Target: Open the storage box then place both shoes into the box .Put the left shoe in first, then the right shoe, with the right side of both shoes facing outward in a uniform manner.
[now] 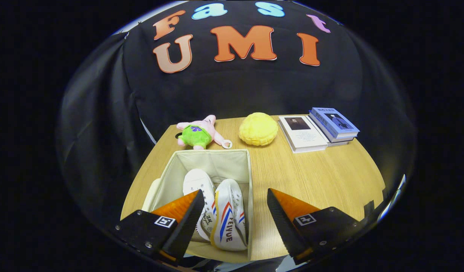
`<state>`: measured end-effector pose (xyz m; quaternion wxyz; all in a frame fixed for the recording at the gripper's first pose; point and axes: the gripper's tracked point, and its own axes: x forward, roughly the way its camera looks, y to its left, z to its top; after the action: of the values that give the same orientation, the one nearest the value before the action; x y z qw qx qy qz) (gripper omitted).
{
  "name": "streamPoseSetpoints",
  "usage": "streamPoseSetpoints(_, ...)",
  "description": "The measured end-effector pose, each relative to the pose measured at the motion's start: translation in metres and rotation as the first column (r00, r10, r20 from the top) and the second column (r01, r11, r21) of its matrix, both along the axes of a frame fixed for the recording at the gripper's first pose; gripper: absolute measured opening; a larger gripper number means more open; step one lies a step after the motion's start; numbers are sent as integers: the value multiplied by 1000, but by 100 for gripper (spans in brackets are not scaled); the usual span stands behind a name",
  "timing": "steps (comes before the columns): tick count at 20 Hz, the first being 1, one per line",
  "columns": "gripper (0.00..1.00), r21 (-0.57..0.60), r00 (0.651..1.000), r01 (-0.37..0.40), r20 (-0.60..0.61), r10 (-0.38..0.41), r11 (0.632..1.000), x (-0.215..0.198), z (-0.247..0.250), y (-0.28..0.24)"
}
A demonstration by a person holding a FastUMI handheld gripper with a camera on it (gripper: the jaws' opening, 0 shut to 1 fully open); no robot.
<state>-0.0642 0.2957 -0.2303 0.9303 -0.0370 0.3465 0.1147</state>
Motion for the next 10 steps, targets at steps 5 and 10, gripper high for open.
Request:
streamPoseSetpoints(5,99,5,996,13,83,-13,1000,27,43,-27)
streamPoseSetpoints(10,98,36,981,24,189,-31,999,57,94,-55)
